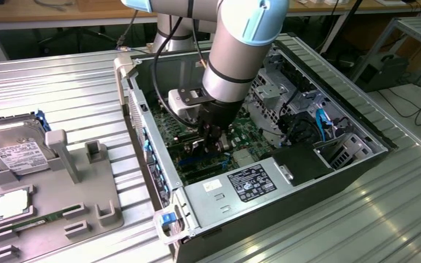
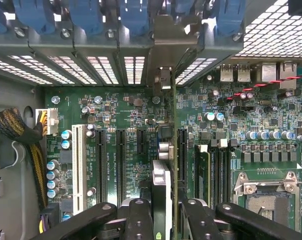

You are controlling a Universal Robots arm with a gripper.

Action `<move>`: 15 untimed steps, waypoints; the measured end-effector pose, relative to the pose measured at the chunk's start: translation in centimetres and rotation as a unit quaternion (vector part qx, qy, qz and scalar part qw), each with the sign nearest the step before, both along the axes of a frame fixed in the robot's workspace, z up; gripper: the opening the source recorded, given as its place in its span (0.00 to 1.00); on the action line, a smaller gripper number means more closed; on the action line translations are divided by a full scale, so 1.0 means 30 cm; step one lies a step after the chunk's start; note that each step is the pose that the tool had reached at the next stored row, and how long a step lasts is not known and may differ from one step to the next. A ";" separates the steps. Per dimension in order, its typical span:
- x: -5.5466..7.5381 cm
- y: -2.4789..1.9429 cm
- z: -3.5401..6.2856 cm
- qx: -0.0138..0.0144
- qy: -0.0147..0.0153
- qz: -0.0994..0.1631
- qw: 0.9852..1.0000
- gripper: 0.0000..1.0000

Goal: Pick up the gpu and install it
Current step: 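Insert the gpu into the slot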

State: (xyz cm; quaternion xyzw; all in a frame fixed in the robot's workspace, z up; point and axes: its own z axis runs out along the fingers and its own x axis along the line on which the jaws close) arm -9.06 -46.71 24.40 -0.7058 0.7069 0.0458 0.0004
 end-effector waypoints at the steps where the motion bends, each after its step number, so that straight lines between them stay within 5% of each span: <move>1: 0.000 0.002 0.000 0.000 0.000 0.000 1.000 0.28; 15: 0.000 0.003 -0.008 0.000 0.000 0.000 1.000 0.28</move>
